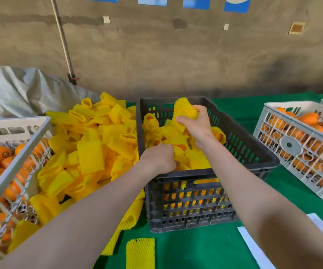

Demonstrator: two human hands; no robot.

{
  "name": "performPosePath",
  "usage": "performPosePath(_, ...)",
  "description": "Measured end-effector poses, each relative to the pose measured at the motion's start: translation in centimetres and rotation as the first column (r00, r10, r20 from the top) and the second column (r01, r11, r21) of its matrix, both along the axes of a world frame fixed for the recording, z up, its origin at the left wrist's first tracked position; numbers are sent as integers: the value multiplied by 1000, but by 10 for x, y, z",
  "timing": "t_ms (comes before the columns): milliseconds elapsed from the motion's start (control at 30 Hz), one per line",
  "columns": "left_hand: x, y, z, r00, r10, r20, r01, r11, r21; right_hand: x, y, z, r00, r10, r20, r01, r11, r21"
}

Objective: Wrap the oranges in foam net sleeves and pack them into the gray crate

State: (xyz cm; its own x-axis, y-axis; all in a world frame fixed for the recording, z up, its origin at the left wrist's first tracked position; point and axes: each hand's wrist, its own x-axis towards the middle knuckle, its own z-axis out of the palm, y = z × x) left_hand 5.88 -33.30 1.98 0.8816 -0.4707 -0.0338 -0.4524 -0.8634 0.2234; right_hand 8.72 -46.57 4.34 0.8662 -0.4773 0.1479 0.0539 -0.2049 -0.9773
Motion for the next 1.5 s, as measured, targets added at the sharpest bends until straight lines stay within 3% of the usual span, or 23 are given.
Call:
performPosePath(133, 2, 2, -5, 998, -28, 52, 27, 999, 25, 39, -22, -5, 979, -56, -198, -23, 927, -376)
performPosePath(300, 4, 1, -7, 999, -30, 44, 27, 998, 57, 71, -38, -33, 900, -232, -369, -125, 673, -729)
performPosePath(367, 5, 1, -8, 998, -23, 50, 20, 998, 52, 76, -44, -44, 868, -257, -425, -219, 570, -792)
performPosePath(567, 4, 2, -11, 997, -26, 75, 24, 999, 25, 79, -45, -51, 765, -362, -533, -364, 439, -821)
performPosePath(667, 2, 3, -11, 995, -17, 95, 14, 1000, 24, 76, -46, -51, 754, -364, -547, -327, 513, -793)
performPosePath(767, 1, 3, -10, 996, -5, 95, 4, 1000, 14, 72, -50, -49, 841, -345, -417, -179, 549, -816)
performPosePath(867, 1, 2, -8, 997, 0, 79, -2, 1000, 21, 69, -50, -46, 898, -288, -333, -168, 475, -864)
performPosePath(1033, -1, 4, -6, 996, 3, 90, -2, 1000, -17, 64, -40, -46, 883, -233, -406, -279, 435, -856)
performPosePath(1167, -3, 6, -4, 997, 19, 72, -7, 986, -164, 56, -29, -39, 897, -208, -389, -283, 406, -869)
performPosePath(1333, -12, 13, -2, 985, 67, 161, 9, 901, -434, 39, 3, -26, 992, -57, -110, -85, 331, -940)
performPosePath(1500, -23, 19, -5, 975, 52, 215, 67, 856, -512, 18, 28, -18, 987, 162, -10, -81, 442, -893)
